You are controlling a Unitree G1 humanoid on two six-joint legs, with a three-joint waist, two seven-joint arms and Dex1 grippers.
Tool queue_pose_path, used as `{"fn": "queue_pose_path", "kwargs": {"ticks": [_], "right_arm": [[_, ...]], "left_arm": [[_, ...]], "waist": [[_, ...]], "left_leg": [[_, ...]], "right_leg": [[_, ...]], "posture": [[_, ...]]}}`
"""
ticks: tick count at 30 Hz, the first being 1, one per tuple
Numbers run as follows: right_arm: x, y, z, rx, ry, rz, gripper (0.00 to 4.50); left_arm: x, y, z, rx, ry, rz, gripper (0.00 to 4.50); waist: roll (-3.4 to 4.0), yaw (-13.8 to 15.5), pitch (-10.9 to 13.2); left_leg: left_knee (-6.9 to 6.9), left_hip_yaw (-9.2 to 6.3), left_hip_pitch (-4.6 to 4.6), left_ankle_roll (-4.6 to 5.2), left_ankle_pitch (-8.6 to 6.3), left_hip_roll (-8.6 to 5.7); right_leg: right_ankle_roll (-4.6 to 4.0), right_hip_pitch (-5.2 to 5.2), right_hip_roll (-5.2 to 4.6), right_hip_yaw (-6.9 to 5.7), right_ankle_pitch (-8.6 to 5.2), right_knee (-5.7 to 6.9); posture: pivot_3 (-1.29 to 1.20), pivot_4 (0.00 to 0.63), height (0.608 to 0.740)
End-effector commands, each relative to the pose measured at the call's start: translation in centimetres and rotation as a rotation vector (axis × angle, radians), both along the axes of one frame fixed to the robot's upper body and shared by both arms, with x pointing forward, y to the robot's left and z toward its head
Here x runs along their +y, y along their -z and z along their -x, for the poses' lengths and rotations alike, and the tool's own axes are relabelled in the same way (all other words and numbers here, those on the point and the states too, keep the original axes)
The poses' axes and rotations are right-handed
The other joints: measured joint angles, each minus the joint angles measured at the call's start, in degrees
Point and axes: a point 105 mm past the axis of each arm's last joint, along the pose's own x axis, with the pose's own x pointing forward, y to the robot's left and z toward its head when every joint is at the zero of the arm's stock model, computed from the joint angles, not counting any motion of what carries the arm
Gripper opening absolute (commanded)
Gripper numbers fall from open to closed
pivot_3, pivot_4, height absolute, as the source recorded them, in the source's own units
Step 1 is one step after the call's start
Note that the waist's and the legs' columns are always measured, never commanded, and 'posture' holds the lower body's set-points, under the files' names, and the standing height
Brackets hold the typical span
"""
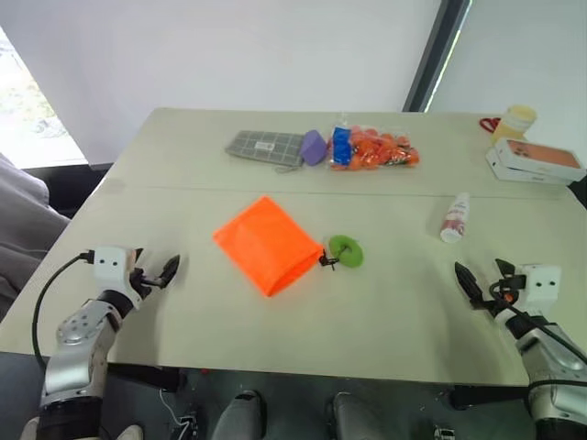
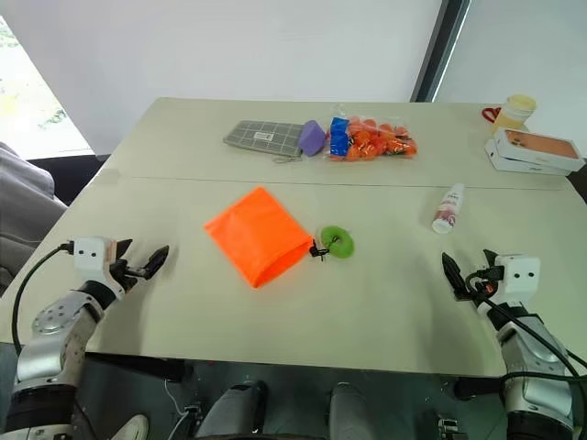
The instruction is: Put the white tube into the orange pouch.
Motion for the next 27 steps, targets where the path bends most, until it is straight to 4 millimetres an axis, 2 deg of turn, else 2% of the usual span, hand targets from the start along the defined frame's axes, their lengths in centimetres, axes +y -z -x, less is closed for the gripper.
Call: {"fn": "queue_pose_path", "kwargs": {"ticks": [1,10,14,20,23,26,27], "right_arm": [[0.0,-1.1,-0.2,-0.045,-0.001,0.023,4.47],[0.3,-0.9,-0.3,-0.050,0.001,0.017,4.47],[0.6,-0.8,-0.4,-0.049,-0.002,0.016,4.47],[1.6,-0.9,-1.0,-0.056,-0.029,0.019,4.47],[2.4,-1.1,-1.0,-0.062,-0.071,0.043,4.47],[3.3,-1.2,-0.9,-0.060,-0.113,0.051,4.47],[4.0,-1.2,-0.8,-0.057,-0.153,0.056,4.47]], "left_arm": [[0.2,-1.6,-0.2,-0.049,-0.001,-0.026,4.50],[-0.7,-1.8,-0.2,-0.059,0.019,-0.013,4.50],[-2.2,-2.6,-0.5,-0.091,0.062,-0.025,4.50],[-7.0,-4.6,-0.2,-0.160,0.239,-0.063,4.50],[-11.1,-5.8,0.8,-0.189,0.412,-0.093,4.50],[-13.6,-6.5,1.4,-0.203,0.505,-0.113,4.50],[-15.0,-6.8,1.6,-0.214,0.550,-0.133,4.50]], "waist": [[0.00,0.0,0.0],[0.00,0.0,0.0],[0.00,0.0,0.0],[0.00,0.0,0.0],[0.01,0.0,0.0],[0.02,0.0,0.0],[0.02,0.0,0.0]], "left_leg": [[0.00,0.00,0.00,0.00,0.00,0.00],[0.00,0.00,0.00,0.00,0.00,0.00],[0.00,0.00,0.00,0.00,0.00,0.00],[0.00,0.01,-0.01,0.00,0.00,0.00],[0.00,0.02,-0.01,0.00,0.00,0.00],[0.00,0.04,-0.02,0.00,0.00,0.00],[0.00,0.03,-0.01,0.00,0.00,0.00]], "right_leg": [[0.00,0.00,0.00,0.00,0.00,0.00],[0.00,-0.01,0.00,0.00,0.00,0.00],[0.00,0.00,0.00,0.00,0.00,0.00],[0.00,0.01,0.00,0.00,0.00,-0.01],[0.00,0.01,0.00,0.01,0.00,-0.01],[0.00,0.02,0.00,0.01,0.00,-0.02],[0.00,0.02,0.01,0.01,0.00,-0.02]], "posture": [[0.00,0.150,0.724],[0.00,0.150,0.724],[0.00,0.150,0.724],[0.00,0.150,0.724],[0.00,0.150,0.724],[0.00,0.150,0.724],[0.00,0.150,0.724]]}}
